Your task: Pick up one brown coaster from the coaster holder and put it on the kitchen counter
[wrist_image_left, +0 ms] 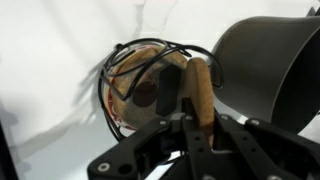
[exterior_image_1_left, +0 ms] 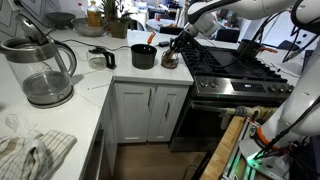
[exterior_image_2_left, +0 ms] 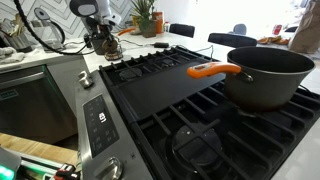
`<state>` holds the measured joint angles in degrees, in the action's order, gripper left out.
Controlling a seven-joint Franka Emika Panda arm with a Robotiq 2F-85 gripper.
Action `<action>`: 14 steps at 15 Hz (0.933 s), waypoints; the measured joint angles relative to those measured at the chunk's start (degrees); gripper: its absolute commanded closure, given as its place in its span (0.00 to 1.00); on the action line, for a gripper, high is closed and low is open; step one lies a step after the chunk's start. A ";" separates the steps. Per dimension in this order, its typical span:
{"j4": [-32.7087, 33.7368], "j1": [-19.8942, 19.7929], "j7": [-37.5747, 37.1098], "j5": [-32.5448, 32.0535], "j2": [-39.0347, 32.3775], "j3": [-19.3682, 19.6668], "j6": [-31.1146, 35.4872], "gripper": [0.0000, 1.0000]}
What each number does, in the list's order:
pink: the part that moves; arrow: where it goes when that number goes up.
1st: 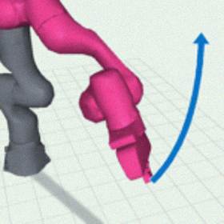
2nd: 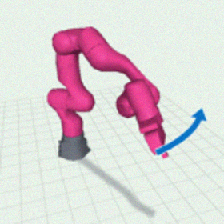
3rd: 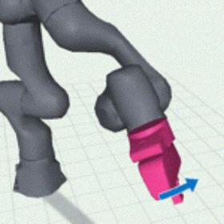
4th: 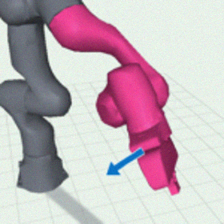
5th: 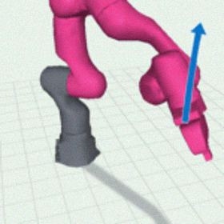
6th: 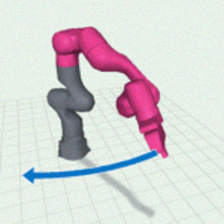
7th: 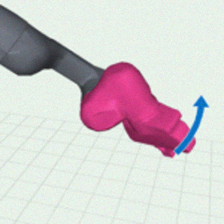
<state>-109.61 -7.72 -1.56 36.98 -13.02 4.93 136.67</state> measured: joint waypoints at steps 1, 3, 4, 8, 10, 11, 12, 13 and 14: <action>0.00 -0.01 -0.23 -0.93 0.20 0.17 -0.02 0.97; -0.01 -0.05 -0.63 -2.60 0.91 0.41 -0.94 0.97; -0.03 -0.12 -0.88 -3.36 1.47 0.51 -1.91 0.97; -0.37 -1.00 -1.15 -4.42 5.26 1.35 -5.77 0.97; -0.41 -2.14 -1.99 -3.87 7.37 2.45 -7.88 0.97; -0.42 -2.82 -2.90 -3.55 8.14 3.22 -7.94 0.97; -0.42 -3.53 -3.79 -3.11 8.70 4.10 -7.87 0.97; -0.42 -4.20 -4.52 -2.21 8.99 4.89 -7.34 0.97; -0.42 -4.81 -5.16 -1.10 9.04 5.60 -6.63 0.88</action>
<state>-110.03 -12.53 -6.72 35.88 -3.97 10.54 130.04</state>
